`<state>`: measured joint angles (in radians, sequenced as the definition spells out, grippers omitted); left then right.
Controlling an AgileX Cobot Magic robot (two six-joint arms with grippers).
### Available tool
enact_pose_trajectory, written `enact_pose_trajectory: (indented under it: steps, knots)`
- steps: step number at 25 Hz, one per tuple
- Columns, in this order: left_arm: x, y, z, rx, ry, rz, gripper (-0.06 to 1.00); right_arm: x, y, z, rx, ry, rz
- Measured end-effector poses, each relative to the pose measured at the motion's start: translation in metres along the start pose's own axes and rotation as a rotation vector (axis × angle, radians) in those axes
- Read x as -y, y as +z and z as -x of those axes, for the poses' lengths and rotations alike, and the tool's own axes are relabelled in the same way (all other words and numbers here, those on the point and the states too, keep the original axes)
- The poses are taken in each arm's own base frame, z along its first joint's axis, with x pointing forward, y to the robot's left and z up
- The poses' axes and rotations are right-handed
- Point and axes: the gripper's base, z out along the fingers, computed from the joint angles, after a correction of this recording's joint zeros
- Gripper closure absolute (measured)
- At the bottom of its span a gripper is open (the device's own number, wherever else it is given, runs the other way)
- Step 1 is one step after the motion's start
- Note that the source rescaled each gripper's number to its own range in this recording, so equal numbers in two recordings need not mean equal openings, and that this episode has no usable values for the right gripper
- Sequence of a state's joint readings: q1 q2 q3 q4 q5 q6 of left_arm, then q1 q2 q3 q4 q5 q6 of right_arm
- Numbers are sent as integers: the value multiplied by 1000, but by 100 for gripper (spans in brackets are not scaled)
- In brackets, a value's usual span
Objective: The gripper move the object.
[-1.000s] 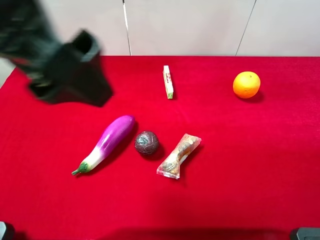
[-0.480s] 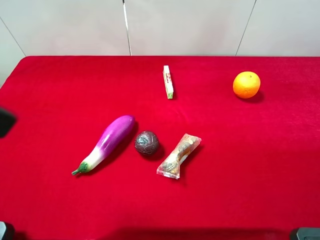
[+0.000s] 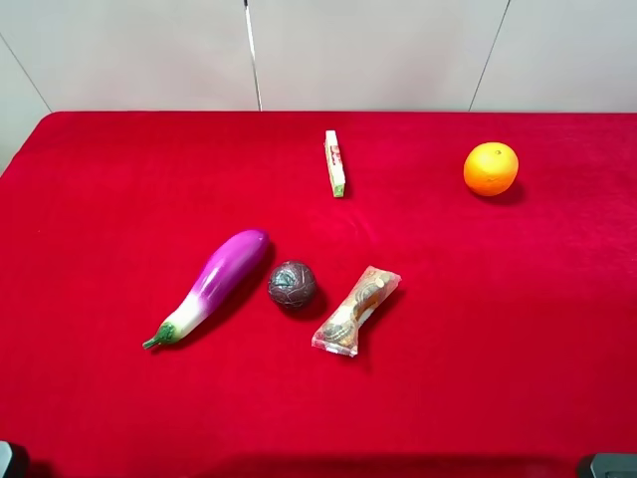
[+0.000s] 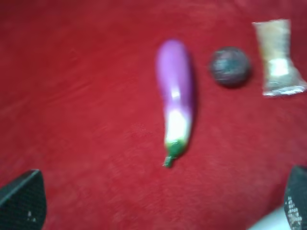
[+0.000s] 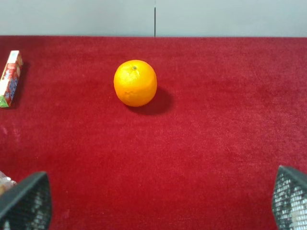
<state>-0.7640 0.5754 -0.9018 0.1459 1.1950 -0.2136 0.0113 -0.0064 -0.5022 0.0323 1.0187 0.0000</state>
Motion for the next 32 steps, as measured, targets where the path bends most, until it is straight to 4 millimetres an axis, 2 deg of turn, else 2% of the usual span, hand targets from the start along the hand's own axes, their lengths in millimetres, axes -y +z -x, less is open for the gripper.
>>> enact_pose_trajectory:
  steps: [5, 11, 18, 21, 26, 32]
  knots:
    - [-13, 1, -32, 22, -99, 129, -5, 0, 0, 0, 0, 0, 0]
    - [-16, 3, -70, 79, -241, 256, -5, 0, 0, 0, 0, 0, 0]
    - [-11, 24, -99, 134, -351, 324, -5, 0, 0, 0, 0, 0, 0]
    - [-9, 31, -107, 169, -344, 347, -5, 0, 0, 0, 0, 0, 0]
    - [-2, 27, -115, 259, -306, 374, -6, 0, 0, 0, 0, 0, 0]
    - [-1, 26, -116, 277, -304, 389, -6, 0, 0, 0, 0, -5, 0]
